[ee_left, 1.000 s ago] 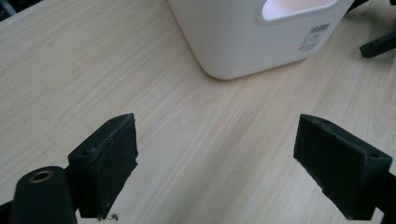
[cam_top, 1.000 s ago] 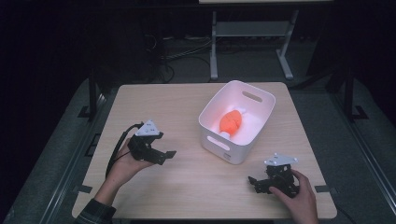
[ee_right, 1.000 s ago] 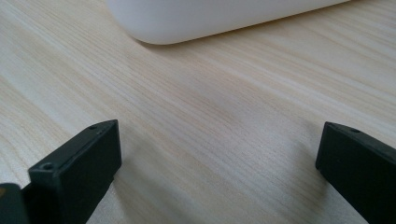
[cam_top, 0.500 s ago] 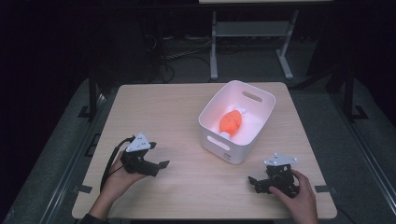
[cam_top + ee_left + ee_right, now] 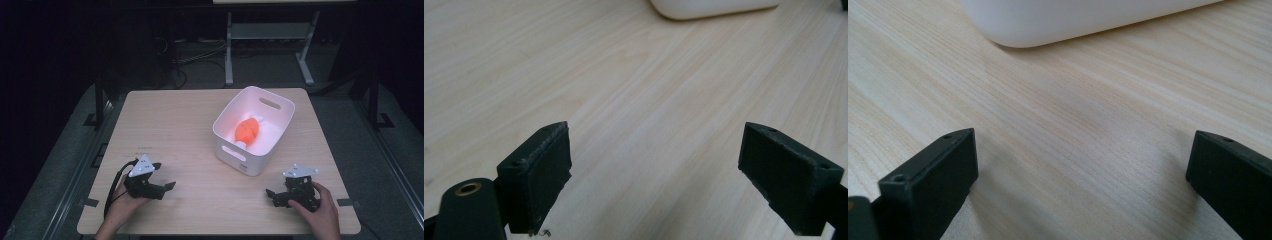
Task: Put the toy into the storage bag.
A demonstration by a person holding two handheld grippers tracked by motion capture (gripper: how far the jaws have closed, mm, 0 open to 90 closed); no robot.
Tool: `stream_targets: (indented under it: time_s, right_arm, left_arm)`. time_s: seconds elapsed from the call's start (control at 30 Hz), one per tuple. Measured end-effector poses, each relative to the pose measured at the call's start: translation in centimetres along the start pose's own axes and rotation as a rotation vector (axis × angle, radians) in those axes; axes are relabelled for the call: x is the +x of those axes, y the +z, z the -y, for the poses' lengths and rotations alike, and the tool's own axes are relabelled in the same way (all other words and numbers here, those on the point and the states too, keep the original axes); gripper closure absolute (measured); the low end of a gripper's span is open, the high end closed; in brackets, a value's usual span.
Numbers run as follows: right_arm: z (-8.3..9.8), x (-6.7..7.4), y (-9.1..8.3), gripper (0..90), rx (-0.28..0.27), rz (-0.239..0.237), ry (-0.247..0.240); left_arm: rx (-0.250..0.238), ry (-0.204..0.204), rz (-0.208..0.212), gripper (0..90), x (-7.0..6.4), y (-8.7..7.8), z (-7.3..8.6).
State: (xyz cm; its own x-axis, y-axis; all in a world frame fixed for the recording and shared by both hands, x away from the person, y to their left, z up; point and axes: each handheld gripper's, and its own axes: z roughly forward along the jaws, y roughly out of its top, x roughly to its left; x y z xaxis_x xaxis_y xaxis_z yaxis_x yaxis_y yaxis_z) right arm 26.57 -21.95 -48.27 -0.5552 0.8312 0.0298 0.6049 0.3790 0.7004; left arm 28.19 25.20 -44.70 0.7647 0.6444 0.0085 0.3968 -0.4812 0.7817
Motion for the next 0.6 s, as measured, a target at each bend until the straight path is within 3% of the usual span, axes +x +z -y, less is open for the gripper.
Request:
stream_targets:
  time_s: [0.3, 0.6]
  right_arm:
    - [0.0, 0.0, 0.0, 0.0, 0.0, 0.0, 0.0]
    - [0.0, 0.0, 0.0, 0.0, 0.0, 0.0, 0.001]
  left_arm:
    - [0.038, -0.036, -0.016, 12.7, 0.1, -0.1, 2.1]
    - [0.085, -0.085, -0.091, 12.7, 0.5, -0.8, 4.0]
